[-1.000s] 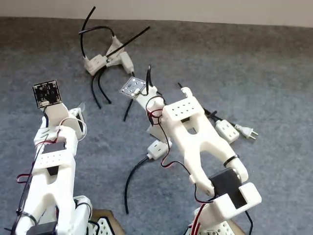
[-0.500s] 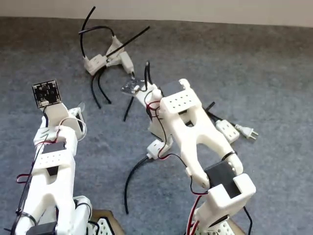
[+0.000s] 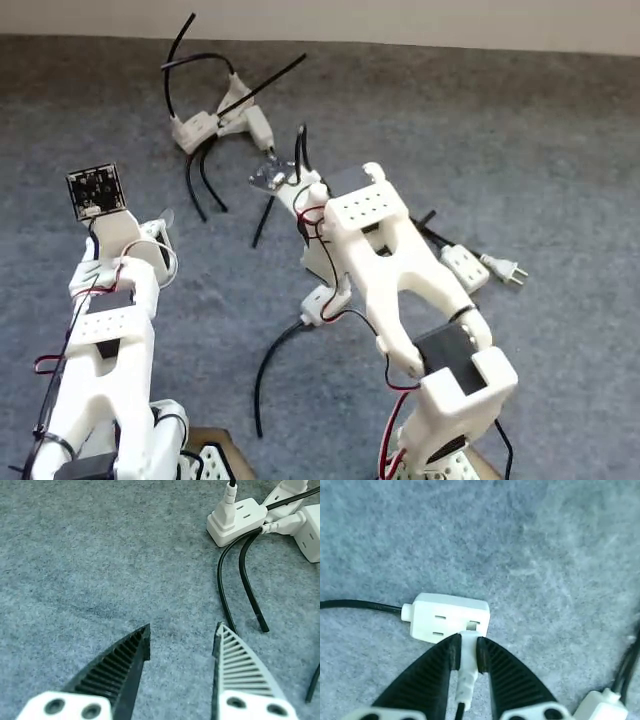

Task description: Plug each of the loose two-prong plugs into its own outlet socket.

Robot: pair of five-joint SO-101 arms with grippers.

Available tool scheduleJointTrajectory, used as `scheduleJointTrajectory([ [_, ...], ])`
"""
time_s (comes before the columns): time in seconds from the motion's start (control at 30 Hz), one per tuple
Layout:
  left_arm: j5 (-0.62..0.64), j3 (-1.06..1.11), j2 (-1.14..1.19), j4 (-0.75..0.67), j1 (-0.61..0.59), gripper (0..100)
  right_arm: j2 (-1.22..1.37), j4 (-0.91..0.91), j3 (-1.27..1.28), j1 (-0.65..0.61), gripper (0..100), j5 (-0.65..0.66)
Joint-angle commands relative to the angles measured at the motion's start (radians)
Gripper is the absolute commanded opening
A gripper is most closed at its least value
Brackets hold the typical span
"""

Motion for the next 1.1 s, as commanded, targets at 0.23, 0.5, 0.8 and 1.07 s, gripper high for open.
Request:
scheduleJointTrajectory([
  [0.23, 0.012, -0.004, -0.015, -0.021, -0.002, 21, 0.068, -0.005, -0.031, 0.012, 0.8, -0.040],
  [0.5, 0.012, -0.004, -0.015, -0.021, -0.002, 21, 0.074, -0.002, -0.025, 0.012, 0.8, -0.161],
  [0.8, 0.012, -0.004, -0.015, -0.021, -0.002, 21, 0.205, 0.021, -0.035, 0.013, 1.3, -0.183],
  [1.07, 0.012, -0.004, -0.015, -0.021, -0.002, 22, 0.205, 0.122, -0.228, 0.028, 10.2, -0.315],
])
